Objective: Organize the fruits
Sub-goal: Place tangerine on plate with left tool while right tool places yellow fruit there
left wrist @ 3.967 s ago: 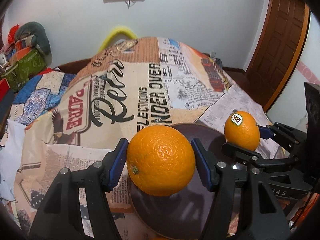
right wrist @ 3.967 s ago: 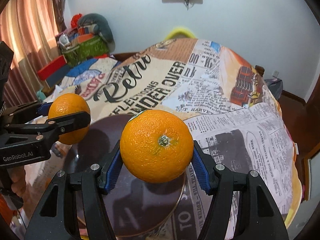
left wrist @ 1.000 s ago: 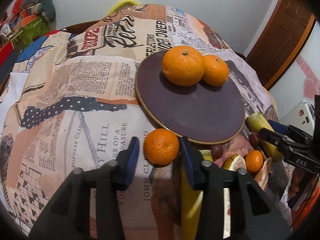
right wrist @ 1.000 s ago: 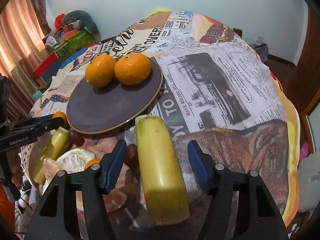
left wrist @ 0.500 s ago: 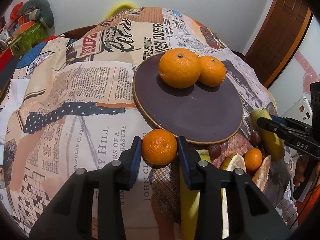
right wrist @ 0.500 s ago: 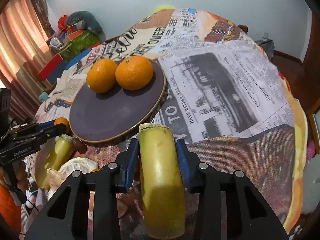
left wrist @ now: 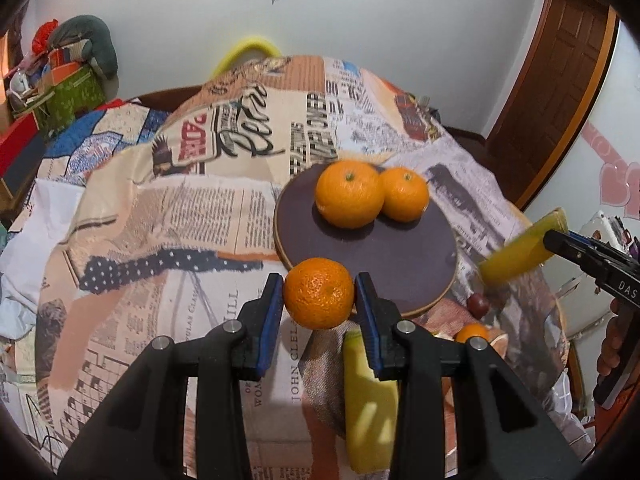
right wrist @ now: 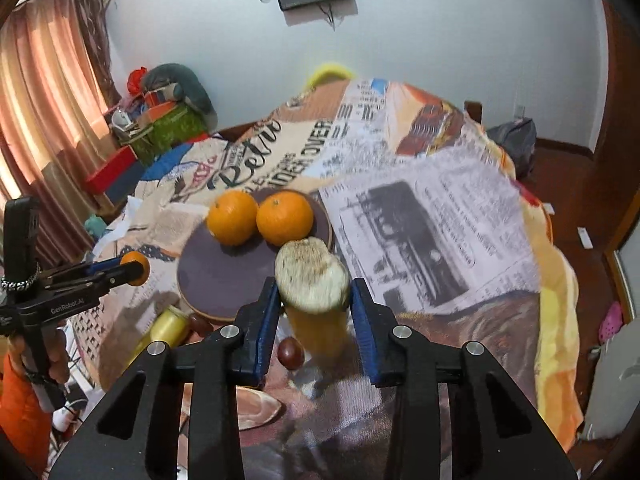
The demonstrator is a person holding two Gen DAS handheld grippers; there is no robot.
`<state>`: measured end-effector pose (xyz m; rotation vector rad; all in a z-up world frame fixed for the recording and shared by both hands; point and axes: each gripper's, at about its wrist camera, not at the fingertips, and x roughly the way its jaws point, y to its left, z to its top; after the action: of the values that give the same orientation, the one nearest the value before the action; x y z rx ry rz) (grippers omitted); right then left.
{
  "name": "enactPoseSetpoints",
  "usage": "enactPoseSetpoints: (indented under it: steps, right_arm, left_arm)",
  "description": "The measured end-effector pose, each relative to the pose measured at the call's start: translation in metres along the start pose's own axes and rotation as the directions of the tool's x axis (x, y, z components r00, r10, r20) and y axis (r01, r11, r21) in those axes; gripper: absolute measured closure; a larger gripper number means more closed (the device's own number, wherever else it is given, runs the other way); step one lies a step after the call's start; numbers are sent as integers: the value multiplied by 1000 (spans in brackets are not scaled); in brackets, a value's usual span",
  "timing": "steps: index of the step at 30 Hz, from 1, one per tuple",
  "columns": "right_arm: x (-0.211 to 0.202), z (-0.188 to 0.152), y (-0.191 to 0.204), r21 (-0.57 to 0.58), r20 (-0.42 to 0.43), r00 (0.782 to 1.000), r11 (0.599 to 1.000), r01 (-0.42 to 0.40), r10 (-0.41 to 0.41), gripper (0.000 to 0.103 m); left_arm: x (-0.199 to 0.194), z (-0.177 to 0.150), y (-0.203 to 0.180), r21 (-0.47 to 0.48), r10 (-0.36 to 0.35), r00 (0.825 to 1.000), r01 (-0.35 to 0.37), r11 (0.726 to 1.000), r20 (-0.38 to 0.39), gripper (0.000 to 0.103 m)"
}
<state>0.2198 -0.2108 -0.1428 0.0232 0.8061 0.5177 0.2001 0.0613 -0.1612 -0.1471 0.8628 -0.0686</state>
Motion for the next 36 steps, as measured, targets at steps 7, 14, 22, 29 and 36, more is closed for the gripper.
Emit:
enactPoseSetpoints:
  steps: [7, 14, 22, 29, 36]
  right_arm:
    - [-6, 14, 13, -30, 49, 999, 999, -20, 22, 71]
    - [6, 19, 31, -69, 48, 997, 996, -59, 62, 71]
    - [31, 19, 43, -85, 3, 995, 991, -99, 100, 71]
    - [47, 24, 46, -90, -7, 994, 990, -106, 106, 71]
    - [71, 34, 49, -88, -24, 993, 989, -119, 118, 71]
  left_arm:
    - [-8, 13, -8, 18, -3, 999, 3, 1000, 39, 67]
    - [3, 16, -14, 29, -17, 999, 16, 999, 31, 67]
    - [23, 17, -15, 28, -34, 999, 34, 999, -1, 67]
    - [46, 21, -12, 31, -28, 999, 29, 999, -34, 67]
    - [69, 24, -11, 37, -19, 998, 21, 999, -67, 67]
